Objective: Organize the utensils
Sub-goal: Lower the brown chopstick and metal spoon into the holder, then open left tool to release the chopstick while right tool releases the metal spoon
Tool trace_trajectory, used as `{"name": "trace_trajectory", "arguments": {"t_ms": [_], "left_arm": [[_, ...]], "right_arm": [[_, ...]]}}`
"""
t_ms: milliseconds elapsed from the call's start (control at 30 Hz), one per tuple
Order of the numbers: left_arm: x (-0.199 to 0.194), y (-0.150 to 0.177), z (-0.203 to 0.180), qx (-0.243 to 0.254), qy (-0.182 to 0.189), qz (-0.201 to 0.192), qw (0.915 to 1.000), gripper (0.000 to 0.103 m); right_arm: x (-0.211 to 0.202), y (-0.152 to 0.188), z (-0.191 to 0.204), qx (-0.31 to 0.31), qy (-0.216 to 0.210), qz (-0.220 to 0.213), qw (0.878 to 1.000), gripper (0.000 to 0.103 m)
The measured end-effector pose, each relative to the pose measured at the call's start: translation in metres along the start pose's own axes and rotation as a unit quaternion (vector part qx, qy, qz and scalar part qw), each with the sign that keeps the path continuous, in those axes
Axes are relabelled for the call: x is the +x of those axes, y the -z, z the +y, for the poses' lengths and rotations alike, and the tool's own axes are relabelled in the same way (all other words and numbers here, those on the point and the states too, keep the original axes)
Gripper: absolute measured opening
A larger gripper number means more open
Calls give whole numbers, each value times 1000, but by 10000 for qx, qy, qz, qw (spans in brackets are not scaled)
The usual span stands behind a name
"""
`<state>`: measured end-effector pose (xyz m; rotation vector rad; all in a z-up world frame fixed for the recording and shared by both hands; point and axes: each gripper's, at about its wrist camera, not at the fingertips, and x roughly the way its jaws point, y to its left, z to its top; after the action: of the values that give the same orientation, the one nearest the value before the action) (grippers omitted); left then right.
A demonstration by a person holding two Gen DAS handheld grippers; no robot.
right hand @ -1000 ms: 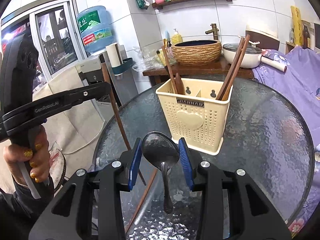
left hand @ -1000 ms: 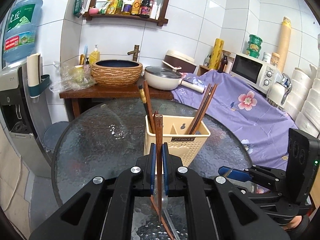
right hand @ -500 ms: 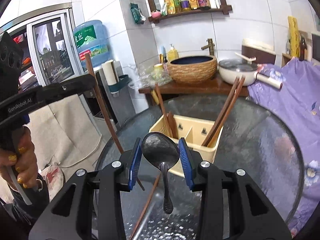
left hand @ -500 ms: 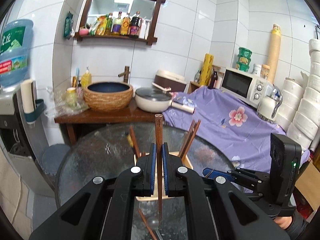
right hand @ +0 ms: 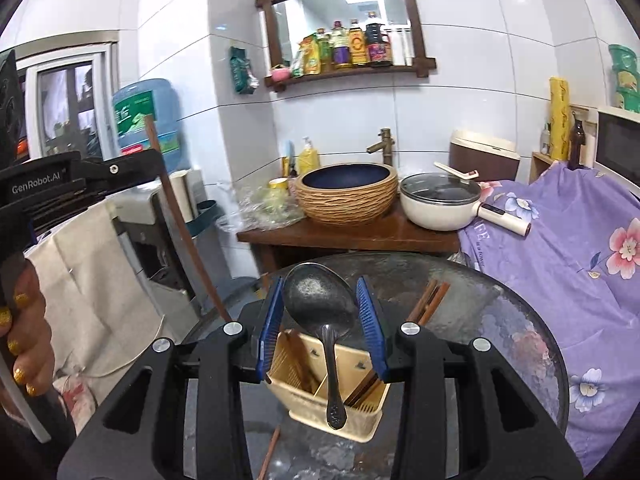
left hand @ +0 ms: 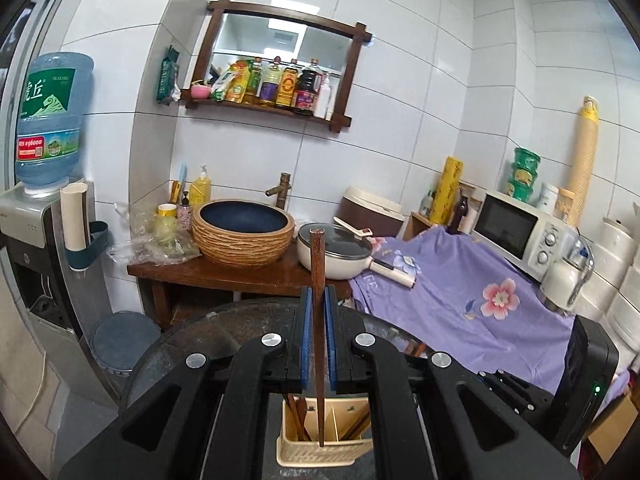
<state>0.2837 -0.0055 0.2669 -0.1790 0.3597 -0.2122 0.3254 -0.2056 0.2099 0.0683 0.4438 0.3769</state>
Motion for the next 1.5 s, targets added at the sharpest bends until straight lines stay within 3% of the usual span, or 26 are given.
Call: {"name": "trace_trajectory", "arguments": {"t_ms": [433,700,1233,1500], "left_arm": [[39,34,1,-13,-329,-105,9994,6],[45,39,1,34,-384,-118,9992,6],[73,93,8,127,-371,486,9980,6],[84,119,12,189,-309,844,9958,6]], "right_arm": [[34,17,-20,196,214,-385,9988,38],[25,-2,-17,224,142,-675,9974,38],[71,86,-25,16,425,41,9991,38],[77,107,-21,-245,597,228,9977,38]]}}
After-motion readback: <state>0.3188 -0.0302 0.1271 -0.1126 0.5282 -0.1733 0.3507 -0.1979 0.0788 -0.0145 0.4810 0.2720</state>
